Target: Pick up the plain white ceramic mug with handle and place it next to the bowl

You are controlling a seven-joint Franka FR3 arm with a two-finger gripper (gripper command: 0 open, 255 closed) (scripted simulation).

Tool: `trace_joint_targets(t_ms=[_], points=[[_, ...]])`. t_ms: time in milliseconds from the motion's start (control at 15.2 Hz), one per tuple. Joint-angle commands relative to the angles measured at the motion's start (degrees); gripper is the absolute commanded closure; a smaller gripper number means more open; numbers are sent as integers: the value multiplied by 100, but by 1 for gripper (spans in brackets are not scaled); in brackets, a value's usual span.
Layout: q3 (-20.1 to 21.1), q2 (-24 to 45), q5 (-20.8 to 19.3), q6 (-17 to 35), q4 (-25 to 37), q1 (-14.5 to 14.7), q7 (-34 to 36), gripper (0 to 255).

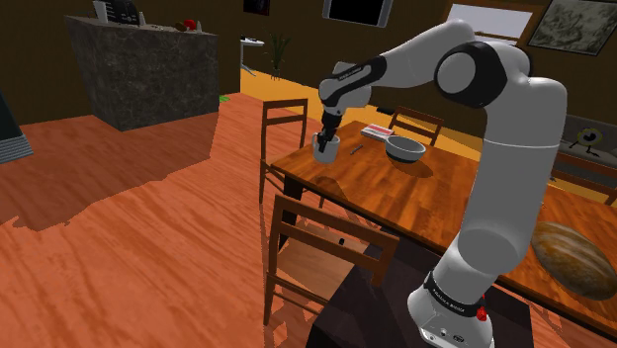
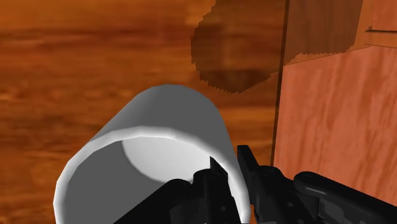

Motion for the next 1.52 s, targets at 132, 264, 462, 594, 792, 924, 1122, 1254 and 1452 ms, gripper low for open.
trace_joint_targets(t_ms=[132, 264, 462, 594, 792, 924, 1122, 1254, 1452], points=[[-22, -140, -60, -270, 136, 10, 43, 255], [-30, -199, -87, -405, 215, 15, 64, 255], [-40, -280, -123, -611, 344, 20, 93, 255], [-46, -328, -145, -750, 437, 23, 112, 255], [-54, -393, -174, -961, 587, 26, 137, 255], [-58, -430, -191, -1103, 694, 27, 152, 255], [-64, -477, -212, -1318, 865, 27, 173, 255], [-112, -551, -216, -1354, 823, -39, 60, 255], [-258, -713, -210, -1320, 610, -241, -301, 255]])
